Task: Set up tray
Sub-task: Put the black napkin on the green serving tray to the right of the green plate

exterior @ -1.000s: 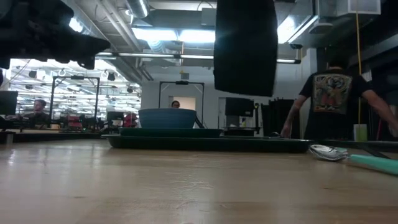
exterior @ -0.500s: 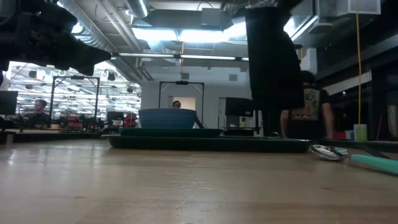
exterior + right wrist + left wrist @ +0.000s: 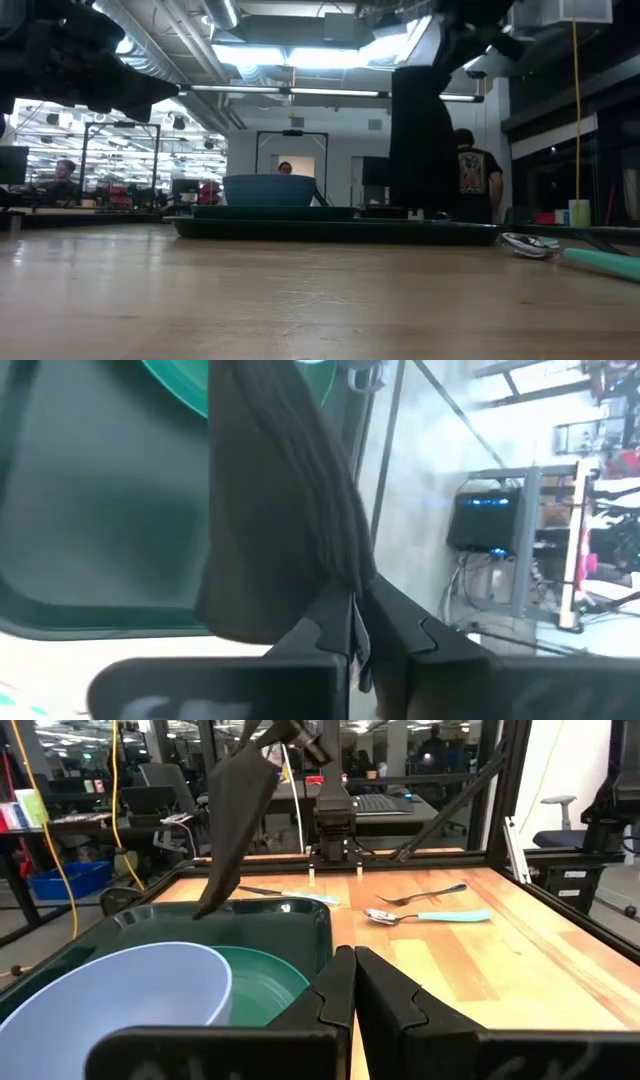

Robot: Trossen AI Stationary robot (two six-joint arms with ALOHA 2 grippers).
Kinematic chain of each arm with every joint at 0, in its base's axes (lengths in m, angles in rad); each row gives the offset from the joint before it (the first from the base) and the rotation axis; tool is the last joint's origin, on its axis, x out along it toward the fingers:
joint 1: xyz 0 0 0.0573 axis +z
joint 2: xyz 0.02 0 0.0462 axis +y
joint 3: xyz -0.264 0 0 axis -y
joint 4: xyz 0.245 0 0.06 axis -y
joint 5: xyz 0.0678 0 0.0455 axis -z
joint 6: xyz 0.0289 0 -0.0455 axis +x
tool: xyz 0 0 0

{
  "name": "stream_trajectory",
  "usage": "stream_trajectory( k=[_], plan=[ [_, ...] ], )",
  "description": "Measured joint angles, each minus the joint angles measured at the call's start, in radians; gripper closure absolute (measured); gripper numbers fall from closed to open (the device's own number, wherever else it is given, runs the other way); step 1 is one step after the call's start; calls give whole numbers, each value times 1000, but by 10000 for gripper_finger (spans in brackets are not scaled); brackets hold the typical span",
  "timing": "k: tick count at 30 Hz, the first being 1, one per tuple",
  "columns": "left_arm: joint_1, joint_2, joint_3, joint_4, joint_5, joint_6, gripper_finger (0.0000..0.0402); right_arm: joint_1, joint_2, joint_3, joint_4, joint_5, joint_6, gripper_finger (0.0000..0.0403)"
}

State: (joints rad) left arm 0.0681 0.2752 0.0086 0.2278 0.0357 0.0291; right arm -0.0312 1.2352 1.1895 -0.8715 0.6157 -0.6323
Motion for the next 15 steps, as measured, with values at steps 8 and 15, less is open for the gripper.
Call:
stream_trajectory(
  k=[8, 15],
  plan=[
    [0, 0, 0, 7, -130, 16, 398, -125, -6, -31, 136, -44, -173, 386],
    [0, 0, 0, 7, -153, 30, 398, -219, -6, -31, 222, -151, -290, 386]
  ],
)
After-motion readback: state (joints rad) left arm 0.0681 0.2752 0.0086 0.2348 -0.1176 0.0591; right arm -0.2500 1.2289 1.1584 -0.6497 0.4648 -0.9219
